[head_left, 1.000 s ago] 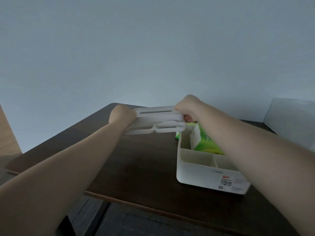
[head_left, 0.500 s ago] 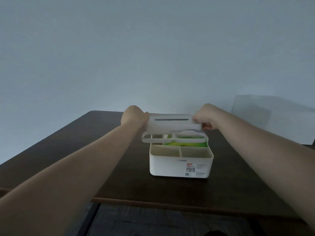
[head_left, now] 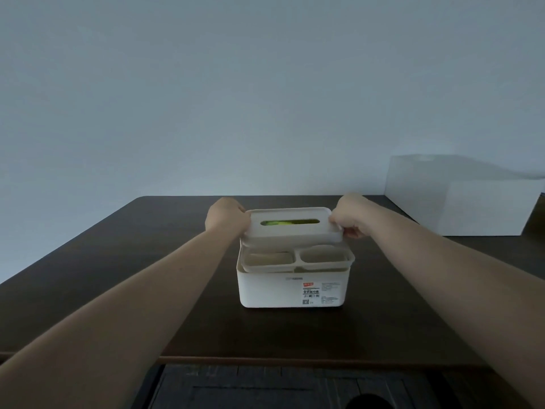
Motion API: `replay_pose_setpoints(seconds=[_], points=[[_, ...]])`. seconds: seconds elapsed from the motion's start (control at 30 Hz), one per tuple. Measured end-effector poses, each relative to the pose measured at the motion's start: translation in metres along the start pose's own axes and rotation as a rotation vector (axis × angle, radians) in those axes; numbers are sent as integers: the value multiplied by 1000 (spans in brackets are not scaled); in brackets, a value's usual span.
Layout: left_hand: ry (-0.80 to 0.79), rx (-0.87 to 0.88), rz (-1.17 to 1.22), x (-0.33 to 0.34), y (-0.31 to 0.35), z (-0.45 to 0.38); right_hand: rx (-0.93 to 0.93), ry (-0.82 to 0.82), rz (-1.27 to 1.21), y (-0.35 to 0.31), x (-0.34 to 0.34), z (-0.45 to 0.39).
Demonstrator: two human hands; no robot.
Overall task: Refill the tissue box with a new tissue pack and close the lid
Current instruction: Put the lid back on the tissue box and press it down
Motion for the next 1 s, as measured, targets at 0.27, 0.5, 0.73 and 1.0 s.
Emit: replay_pose_setpoints(seconds=[0.27, 0.5, 0.73, 1.0], points=[[-6, -11, 11, 8, -3, -4, -70, 70, -57, -3, -1, 3], [-27, -20, 29, 11, -5, -4, -95, 78, 51, -4, -2, 8], [-46, -43, 33, 16, -7, -6, -113, 89, 195, -5, 0, 10], [-51, -32, 33, 22, -6, -14, -168, 149, 281, -6, 8, 4]])
Point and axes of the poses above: each hand's wrist, its own z-axis away from the middle knuckle, its own x-axis out of the palm, y = z × x, the point moved 9 cm from there along -z, towards the middle knuckle, and after that the axes turned 10 degrees about -z, right-handed, at the moved point
